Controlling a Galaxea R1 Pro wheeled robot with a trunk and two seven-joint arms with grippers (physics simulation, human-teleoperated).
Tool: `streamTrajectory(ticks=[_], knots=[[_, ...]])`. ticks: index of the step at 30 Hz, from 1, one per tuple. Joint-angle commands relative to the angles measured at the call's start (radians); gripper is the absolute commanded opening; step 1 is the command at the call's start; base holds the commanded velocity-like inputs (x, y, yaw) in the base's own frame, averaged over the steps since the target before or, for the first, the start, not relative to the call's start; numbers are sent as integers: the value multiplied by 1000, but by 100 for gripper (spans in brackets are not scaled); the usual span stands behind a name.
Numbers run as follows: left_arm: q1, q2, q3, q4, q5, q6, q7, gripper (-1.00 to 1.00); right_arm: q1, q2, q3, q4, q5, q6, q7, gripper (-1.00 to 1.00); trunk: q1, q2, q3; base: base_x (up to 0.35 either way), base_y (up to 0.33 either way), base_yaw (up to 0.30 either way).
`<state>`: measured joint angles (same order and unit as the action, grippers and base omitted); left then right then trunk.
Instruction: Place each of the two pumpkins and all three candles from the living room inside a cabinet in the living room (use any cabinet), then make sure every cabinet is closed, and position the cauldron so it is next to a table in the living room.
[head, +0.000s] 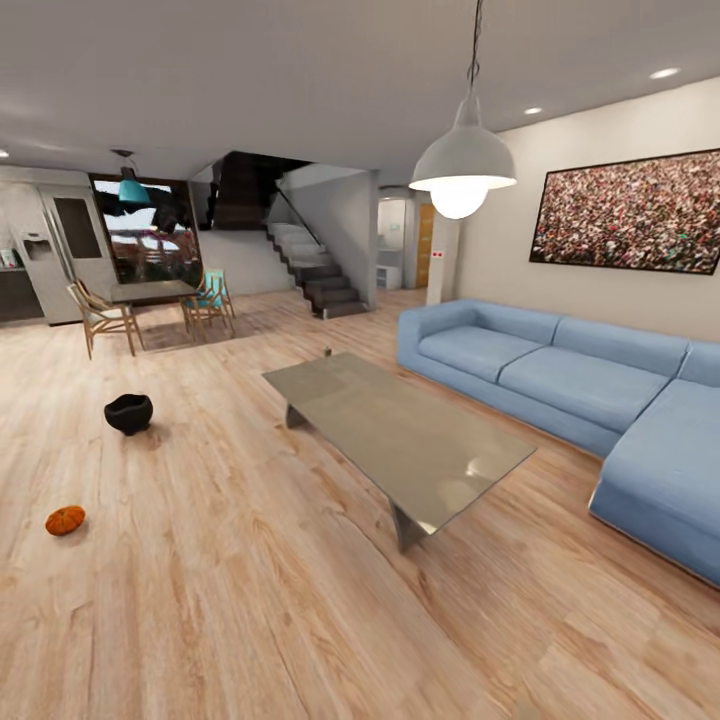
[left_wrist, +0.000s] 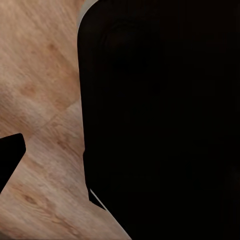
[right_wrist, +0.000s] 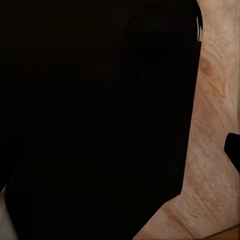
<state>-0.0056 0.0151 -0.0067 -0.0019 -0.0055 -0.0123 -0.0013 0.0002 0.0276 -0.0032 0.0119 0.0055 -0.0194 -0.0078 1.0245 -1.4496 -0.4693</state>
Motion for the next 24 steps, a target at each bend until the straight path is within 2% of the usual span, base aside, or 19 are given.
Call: streamTrajectory(ticks=[1, 9, 24], knots=[[-1, 0, -1, 0, -1, -1, 0, 100, 0, 0, -1, 1, 0, -2, -1, 100, 0, 0, -1, 268, 60, 144], [-1, 0, -2, 0, -2, -1, 0, 100, 0, 0, -3, 1, -8, -1, 0, 100, 0, 0, -1, 308, 82, 90], [-1, 0, -4, 0, -3, -1, 0, 100, 0, 0, -3, 2, -8, -1, 0, 100, 0, 0, -1, 324, 102, 237]])
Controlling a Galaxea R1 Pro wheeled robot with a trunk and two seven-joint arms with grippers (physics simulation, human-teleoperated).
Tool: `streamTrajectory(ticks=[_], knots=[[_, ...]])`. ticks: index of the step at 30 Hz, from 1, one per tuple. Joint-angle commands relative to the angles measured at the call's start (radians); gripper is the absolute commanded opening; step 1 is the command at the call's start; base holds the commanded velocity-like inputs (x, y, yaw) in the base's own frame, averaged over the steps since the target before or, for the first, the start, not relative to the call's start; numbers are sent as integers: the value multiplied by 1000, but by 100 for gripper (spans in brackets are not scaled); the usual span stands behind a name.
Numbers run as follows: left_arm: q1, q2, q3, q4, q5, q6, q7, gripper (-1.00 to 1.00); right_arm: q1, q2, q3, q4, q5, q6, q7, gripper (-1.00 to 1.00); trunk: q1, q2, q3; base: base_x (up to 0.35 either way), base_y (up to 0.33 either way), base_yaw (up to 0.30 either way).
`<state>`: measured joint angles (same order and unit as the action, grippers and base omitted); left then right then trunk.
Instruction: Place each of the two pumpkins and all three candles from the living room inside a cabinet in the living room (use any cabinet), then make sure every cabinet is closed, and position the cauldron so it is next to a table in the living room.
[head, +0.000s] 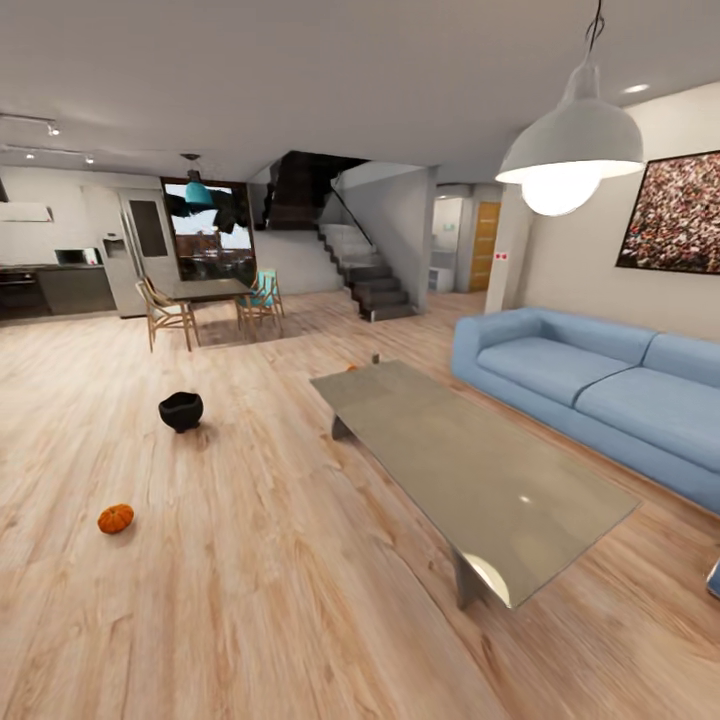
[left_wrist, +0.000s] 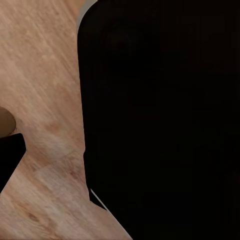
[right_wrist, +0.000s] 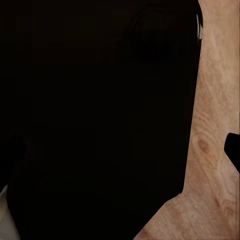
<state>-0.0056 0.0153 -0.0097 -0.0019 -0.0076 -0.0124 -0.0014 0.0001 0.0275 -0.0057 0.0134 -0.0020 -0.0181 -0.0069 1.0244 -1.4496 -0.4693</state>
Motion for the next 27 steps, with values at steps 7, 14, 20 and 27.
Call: streamTrajectory(ticks=[7, 14, 20, 27], knots=[[-1, 0, -1, 0, -1, -1, 0, 100, 0, -1, 1, 0, 5, -2, 2, 100, 1, 0, -1, 325, 111, 109], [-1, 0, -1, 0, -1, -2, 0, 100, 0, 0, 7, 0, 9, -2, 2, 100, 1, 0, -1, 280, 194, 133], [-1, 0, -1, 0, 0, -3, 0, 100, 0, 0, 7, 0, 9, -2, 2, 100, 1, 0, -1, 243, 124, 231], [-1, 0, -1, 0, 0, -3, 0, 100, 0, 0, 7, 0, 10, -2, 2, 100, 1, 0, -1, 270, 124, 246]])
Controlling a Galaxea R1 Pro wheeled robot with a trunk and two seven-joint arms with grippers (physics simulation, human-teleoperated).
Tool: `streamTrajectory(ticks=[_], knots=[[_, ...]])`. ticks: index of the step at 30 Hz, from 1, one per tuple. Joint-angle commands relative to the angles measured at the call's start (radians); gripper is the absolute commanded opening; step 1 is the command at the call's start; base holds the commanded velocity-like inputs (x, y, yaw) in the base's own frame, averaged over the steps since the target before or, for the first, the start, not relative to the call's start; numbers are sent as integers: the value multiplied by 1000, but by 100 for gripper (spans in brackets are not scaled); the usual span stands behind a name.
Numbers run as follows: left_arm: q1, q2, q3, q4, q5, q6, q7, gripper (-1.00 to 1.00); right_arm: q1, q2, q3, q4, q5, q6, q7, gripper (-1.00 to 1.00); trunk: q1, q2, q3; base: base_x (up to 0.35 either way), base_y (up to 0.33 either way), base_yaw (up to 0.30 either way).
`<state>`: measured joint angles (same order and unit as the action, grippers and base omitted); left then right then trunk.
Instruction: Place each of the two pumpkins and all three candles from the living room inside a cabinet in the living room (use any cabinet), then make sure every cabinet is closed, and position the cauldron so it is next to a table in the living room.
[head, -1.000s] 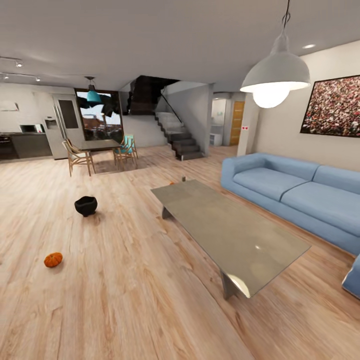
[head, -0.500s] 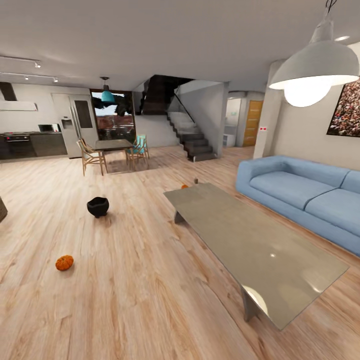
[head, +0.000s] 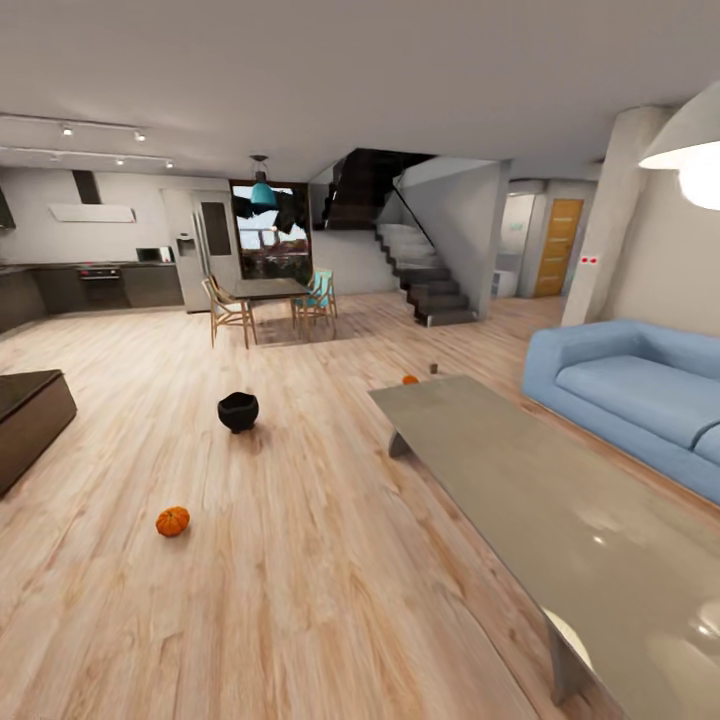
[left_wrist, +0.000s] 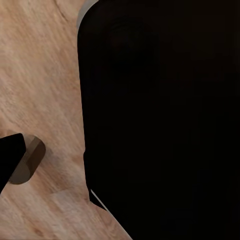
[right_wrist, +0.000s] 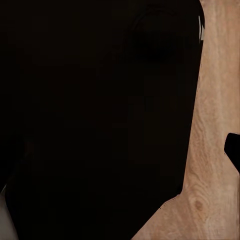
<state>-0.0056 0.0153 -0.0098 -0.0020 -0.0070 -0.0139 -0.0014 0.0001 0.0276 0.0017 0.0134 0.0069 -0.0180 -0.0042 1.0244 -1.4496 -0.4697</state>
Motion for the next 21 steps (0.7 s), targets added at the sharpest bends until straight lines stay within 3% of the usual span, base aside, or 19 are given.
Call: streamTrajectory(ticks=[1, 8, 21], knots=[[-1, 0, -1, 0, -1, -1, 0, 100, 0, 0, 0, 0, 1, -2, 0, 100, 1, 0, -1, 295, 125, 248], [-1, 0, -1, 0, -2, -1, 0, 100, 0, 0, -1, 0, 1, -2, 0, 100, 1, 0, -1, 319, 57, 202], [-1, 0, -2, 0, -2, -1, 0, 100, 0, 0, 0, 0, -1, -3, 0, 100, 1, 0, -1, 337, 4, 22]])
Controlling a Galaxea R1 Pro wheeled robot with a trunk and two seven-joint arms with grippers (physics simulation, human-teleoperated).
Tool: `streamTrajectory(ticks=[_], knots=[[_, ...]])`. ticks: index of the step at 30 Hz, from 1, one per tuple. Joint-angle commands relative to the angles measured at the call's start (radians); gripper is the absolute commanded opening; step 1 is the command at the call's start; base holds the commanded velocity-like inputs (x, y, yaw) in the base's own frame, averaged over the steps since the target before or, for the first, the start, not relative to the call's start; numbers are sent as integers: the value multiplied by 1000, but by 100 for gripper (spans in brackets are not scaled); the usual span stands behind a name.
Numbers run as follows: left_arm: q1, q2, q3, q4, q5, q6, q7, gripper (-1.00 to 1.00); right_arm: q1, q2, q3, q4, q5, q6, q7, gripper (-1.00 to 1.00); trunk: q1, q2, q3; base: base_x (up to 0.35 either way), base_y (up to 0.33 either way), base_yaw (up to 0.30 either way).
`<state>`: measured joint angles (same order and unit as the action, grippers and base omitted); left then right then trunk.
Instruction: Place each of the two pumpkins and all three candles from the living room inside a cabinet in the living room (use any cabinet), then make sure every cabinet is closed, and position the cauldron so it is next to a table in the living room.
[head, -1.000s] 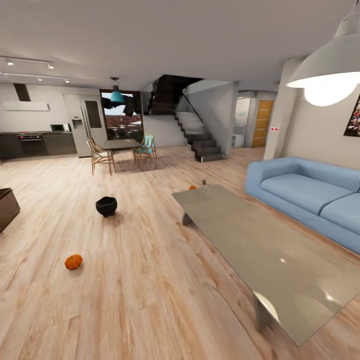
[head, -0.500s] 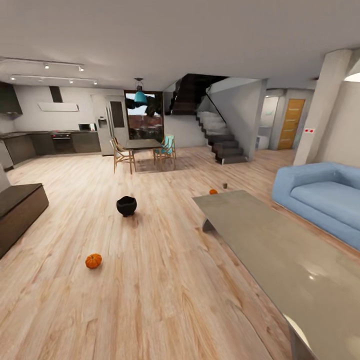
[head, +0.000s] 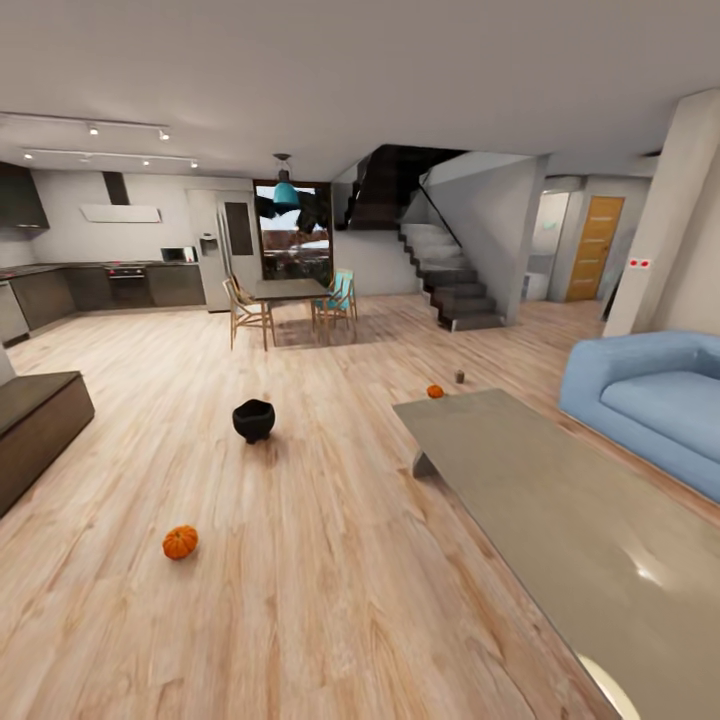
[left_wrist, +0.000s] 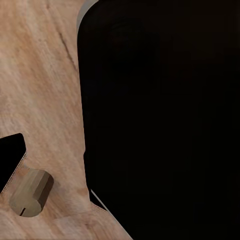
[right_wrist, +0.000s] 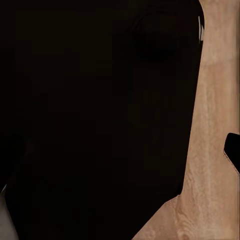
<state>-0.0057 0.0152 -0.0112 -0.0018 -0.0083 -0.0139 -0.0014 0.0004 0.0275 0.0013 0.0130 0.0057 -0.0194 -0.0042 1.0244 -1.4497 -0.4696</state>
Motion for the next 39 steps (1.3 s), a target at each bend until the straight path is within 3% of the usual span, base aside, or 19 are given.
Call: streamTrajectory(ticks=[1, 39], knots=[[0, 0, -1, 0, -1, -1, 0, 100, 0, 0, 0, 1, 1, -2, 0, 100, 1, 0, -1, 338, 0, 1], [0, 0, -2, 0, -1, -3, 0, 100, 0, 5, 1, 0, 0, -2, 0, 100, 1, 0, -1, 338, 0, 43]])
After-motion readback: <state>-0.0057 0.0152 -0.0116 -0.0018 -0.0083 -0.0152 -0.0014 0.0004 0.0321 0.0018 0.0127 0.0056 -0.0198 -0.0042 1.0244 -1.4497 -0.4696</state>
